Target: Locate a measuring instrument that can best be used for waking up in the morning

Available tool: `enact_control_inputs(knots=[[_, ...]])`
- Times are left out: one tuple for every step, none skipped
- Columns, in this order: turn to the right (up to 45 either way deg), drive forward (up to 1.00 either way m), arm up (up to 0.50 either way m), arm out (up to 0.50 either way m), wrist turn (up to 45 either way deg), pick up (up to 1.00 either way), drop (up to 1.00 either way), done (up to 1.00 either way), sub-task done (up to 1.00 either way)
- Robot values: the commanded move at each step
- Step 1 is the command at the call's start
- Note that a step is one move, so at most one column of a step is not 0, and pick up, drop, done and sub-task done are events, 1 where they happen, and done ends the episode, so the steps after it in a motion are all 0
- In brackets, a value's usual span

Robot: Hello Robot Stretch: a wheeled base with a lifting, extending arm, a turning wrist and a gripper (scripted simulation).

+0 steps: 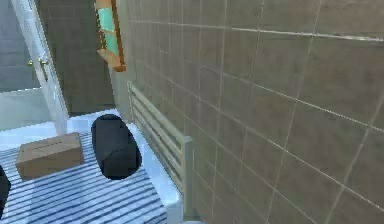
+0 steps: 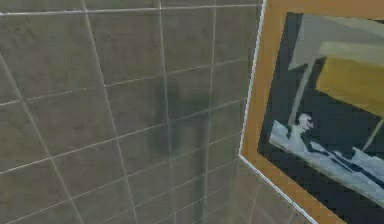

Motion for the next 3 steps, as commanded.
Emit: enact_control_inputs(knots=[[-45.0, 0.00, 0.00, 0.00, 0.0, 0.00, 0.00, 0.00, 0.00], [-45.0, 0.00, 0.00, 0.00, 0.0, 0.00, 0.00, 0.00, 0.00], [0.0, 0.20, 0.00, 0.00, 0.0, 0.00, 0.00, 0.00, 0.00]])
